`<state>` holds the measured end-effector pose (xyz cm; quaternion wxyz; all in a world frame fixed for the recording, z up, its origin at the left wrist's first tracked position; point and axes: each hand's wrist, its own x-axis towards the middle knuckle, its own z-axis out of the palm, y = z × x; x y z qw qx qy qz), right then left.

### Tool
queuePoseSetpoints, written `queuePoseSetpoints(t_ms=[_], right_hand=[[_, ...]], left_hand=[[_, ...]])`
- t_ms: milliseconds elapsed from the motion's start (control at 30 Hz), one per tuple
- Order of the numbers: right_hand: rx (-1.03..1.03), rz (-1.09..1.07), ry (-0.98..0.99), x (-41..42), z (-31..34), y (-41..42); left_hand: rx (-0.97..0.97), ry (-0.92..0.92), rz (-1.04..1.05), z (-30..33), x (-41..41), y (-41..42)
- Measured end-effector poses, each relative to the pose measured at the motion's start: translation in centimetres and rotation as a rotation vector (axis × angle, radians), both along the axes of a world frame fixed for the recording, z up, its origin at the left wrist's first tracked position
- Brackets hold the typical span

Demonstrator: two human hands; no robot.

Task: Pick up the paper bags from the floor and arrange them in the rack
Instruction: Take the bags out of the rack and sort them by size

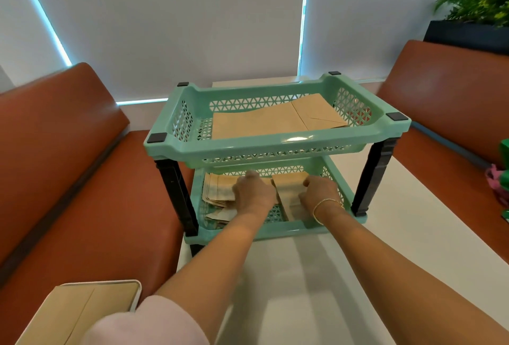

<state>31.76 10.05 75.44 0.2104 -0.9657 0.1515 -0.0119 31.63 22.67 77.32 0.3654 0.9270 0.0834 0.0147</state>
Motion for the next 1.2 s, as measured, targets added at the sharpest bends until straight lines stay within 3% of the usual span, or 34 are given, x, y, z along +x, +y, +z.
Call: queuePoseSetpoints(t_ms=[167, 300, 433, 700, 933, 1100, 1200], right_hand=[[-0.007, 0.046, -0.045, 0.1, 0.8, 0.5], [-0.036, 0.120, -0.027, -0.1, 0.3, 1.1], [-0.039, 0.167, 0.006, -0.1, -0.7, 1.4], [-0.060, 0.166, 0.015, 0.9, -1.5, 1.6], [0.032, 0.157, -0.073, 0.6, -1.0, 2.4], [0.265, 0.099, -0.163, -0.1, 1.1, 4.0], [0.702, 0.000, -0.100, -0.6, 2.6, 5.5]], left_hand=[[0.500, 0.031, -0.159, 0.3, 0.7, 4.4], [0.775, 0.047, -0.355, -0.7, 1.5, 5.7], [0.975, -0.051, -0.476, -1.7, 2.5, 5.4], [1.108, -0.164, -0.654, -2.3, 3.5, 5.3], [1.020, -0.236, -0.545, -0.4, 2.6, 5.2], [0.753, -0.187, -0.395, 2.6, 0.5, 4.8], [0.806, -0.370, -0.300, 4.2, -0.6, 3.8]])
